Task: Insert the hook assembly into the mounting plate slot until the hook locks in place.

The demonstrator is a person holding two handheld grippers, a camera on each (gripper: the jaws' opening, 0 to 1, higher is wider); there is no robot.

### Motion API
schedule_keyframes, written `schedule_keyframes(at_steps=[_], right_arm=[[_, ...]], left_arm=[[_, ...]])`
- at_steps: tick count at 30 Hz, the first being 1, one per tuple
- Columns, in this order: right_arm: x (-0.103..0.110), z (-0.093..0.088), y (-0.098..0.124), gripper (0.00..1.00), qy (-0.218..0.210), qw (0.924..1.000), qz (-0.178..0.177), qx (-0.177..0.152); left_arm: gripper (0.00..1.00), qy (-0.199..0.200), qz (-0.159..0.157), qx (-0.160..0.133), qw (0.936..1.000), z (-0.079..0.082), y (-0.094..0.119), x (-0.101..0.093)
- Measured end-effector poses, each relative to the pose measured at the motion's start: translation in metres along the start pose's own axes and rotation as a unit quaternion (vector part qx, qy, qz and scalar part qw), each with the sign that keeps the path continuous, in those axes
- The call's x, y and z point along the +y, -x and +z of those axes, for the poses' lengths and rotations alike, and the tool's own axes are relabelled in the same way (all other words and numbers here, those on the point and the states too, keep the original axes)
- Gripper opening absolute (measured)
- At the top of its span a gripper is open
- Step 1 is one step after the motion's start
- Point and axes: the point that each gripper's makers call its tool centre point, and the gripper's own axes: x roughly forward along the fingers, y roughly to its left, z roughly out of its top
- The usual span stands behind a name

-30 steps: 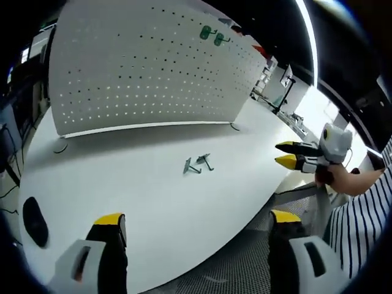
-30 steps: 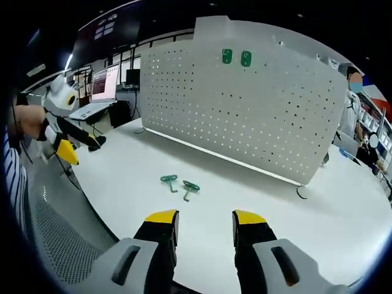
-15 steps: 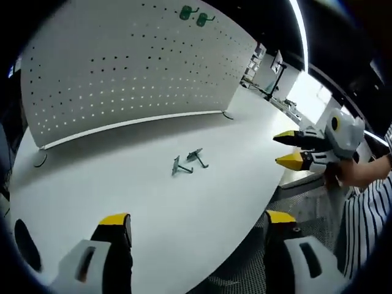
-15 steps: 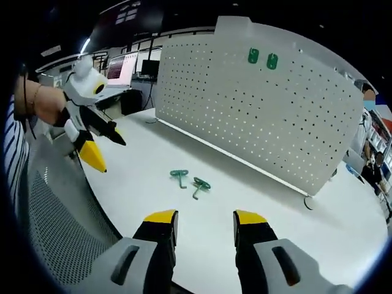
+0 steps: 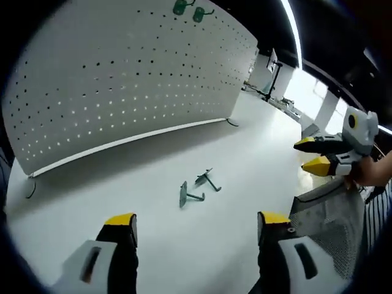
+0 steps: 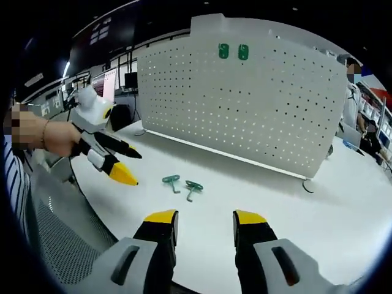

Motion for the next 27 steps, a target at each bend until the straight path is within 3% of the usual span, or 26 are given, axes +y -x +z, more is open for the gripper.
schedule_keyframes(at_steps=[8, 10, 15, 20, 24, 27], right_arm=[[0.004, -0.002, 0.0, 0.33, 0.009, 0.9999, 0.007, 0.007], [0.005, -0.002, 0.0, 0.33, 0.012, 0.9999, 0.008, 0.007], [-0.004, -0.001, 0.003, 0.33, -0.01, 0.9999, -0.006, 0.003], [-0.01, -0.003, 0.003, 0.33, -0.028, 0.9996, -0.01, 0.005], [-0.01, -0.003, 0.003, 0.33, -0.031, 0.9995, -0.01, 0.005], [-0.01, -0.003, 0.002, 0.32, -0.03, 0.9995, -0.01, 0.006]], left_arm=[[0.72, -0.006, -0.009, 0.014, 0.9998, -0.001, -0.024, 0.005], [0.69, -0.024, -0.01, 0.002, 0.9997, 0.003, -0.029, 0.006], [0.65, -0.033, -0.011, 0.016, 0.9992, -0.002, -0.043, 0.008], [0.57, -0.047, -0.015, 0.03, 0.9984, -0.007, -0.051, 0.006], [0.44, -0.06, -0.019, 0.03, 0.9976, -0.006, -0.056, 0.005], [0.41, -0.06, -0.014, 0.04, 0.9973, -0.01, -0.061, 0.008]])
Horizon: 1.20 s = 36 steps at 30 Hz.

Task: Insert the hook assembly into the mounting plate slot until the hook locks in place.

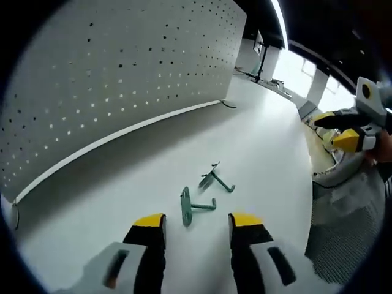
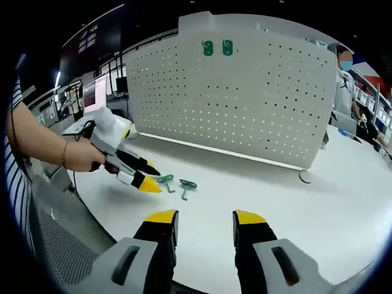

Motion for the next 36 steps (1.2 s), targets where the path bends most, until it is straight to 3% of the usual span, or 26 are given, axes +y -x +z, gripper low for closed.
schedule_keyframes(at_steps=[3, 20, 36], right_arm=[[-0.004, 0.008, 0.005, 0.27, 0.013, 0.9996, -0.015, -0.021], [-0.014, 0.003, 0.002, 0.27, -0.026, 0.9994, -0.02, -0.014], [-0.016, 0.002, 0.001, 0.27, -0.033, 0.9991, -0.021, -0.013]], left_arm=[[0.34, -0.005, 0.003, 0.002, 1.0, 0.001, -0.001, 0.001], [0.09, -0.012, 0.013, 0.02, 0.9996, 0.006, -0.013, 0.007], [0.03, -0.038, 0.024, 0.016, 0.9989, 0.011, -0.013, 0.016]])
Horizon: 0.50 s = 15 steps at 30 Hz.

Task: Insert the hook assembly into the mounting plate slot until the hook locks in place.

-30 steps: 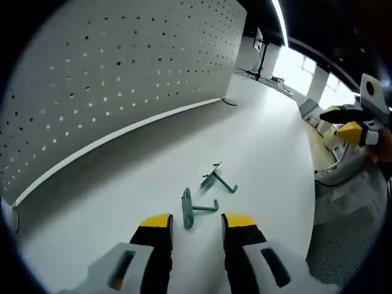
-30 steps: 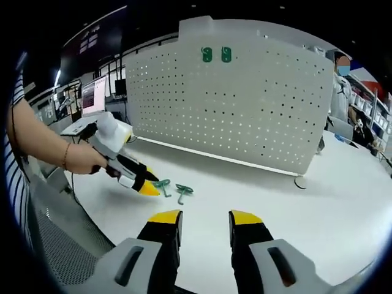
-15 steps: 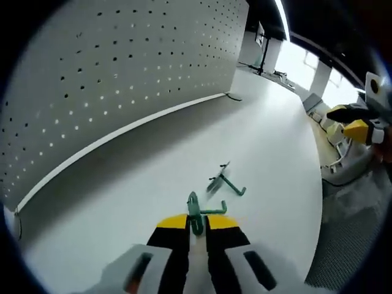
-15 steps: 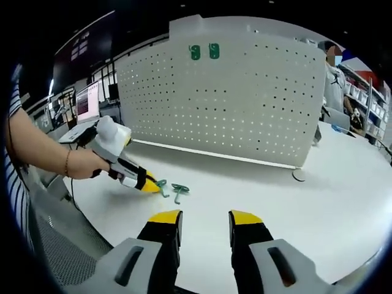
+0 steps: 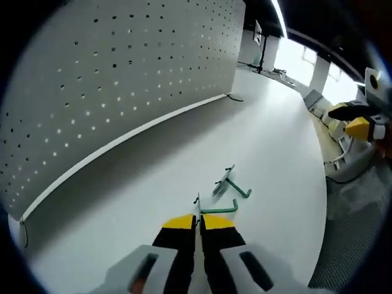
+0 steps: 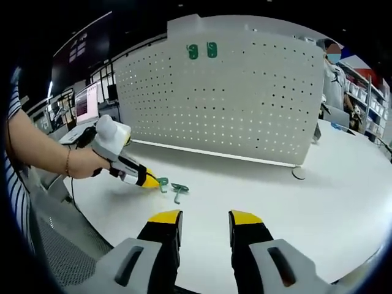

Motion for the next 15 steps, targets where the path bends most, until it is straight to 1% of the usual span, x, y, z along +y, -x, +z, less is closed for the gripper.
schedule_keyframes(at_steps=[3, 6, 8, 10, 15], right_arm=[[-0.001, 0.0, 0.0, 0.27, -0.003, 1.0, -0.001, 0.001], [-0.001, -0.001, 0.0, 0.27, -0.004, 1.0, -0.001, 0.003], [-0.001, -0.001, 0.0, 0.27, -0.002, 1.0, -0.001, 0.003], [-0.001, -0.002, 0.0, 0.27, -0.009, 0.9999, 0.002, 0.005], [0.001, -0.002, -0.001, 0.27, -0.01, 0.9999, 0.005, 0.006]], left_arm=[[0.02, -0.004, 0.001, -0.002, 1.0, 0.002, 0.002, 0.0], [0.02, 0.0, -0.001, -0.004, 1.0, 0.004, 0.004, 0.0], [0.02, -0.013, 0.005, -0.002, 0.9999, 0.005, 0.006, 0.001], [0.02, -0.022, 0.006, 0.001, 0.9998, 0.006, 0.009, 0.002], [0.01, -0.003, 0.009, -0.013, 0.9999, 0.016, 0.023, 0.005]])
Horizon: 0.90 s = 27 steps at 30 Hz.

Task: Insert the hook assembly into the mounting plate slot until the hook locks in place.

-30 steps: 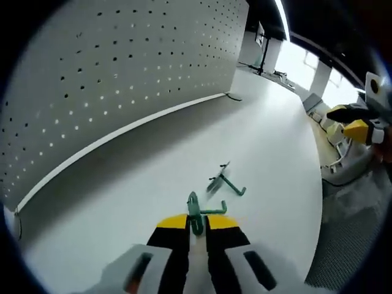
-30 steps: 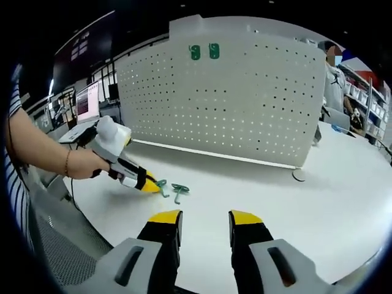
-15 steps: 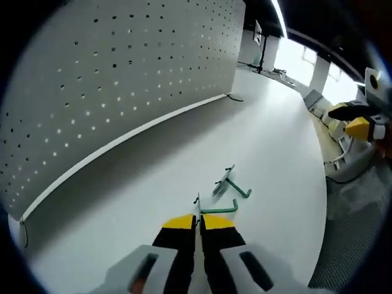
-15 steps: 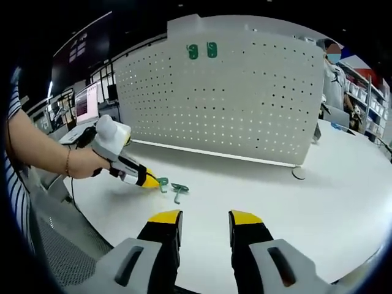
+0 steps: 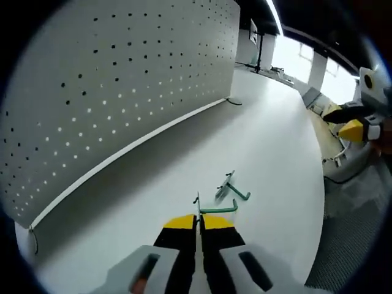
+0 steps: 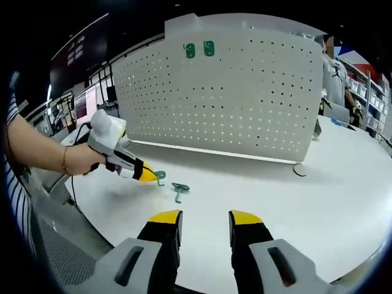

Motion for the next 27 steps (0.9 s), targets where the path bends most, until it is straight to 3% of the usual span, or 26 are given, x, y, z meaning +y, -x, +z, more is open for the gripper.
schedule_keyframes(at_steps=[12, 16, 19, 24, 27], right_arm=[[0.005, 0.001, -0.001, 0.28, -0.047, 0.9986, 0.025, 0.003], [0.008, 0.001, -0.002, 0.27, -0.056, 0.998, 0.026, 0.007], [0.011, 0.007, -0.003, 0.28, -0.106, 0.9938, 0.034, 0.0], [0.015, 0.016, -0.005, 0.27, -0.104, 0.9939, 0.036, -0.006], [0.024, 0.021, -0.009, 0.27, -0.119, 0.9913, 0.055, -0.007]], left_arm=[[0.01, 0.022, 0.011, -0.033, 0.9992, 0.018, 0.037, 0.005], [0.01, 0.035, 0.017, -0.034, 0.9986, 0.014, 0.047, 0.006], [0.01, 0.035, 0.019, -0.038, 0.9985, 0.014, 0.055, 0.002], [0.01, 0.038, 0.017, -0.051, 0.9978, 0.019, 0.07, -0.005], [0.01, 0.049, 0.016, -0.056, 0.9971, 0.018, 0.077, -0.008]])
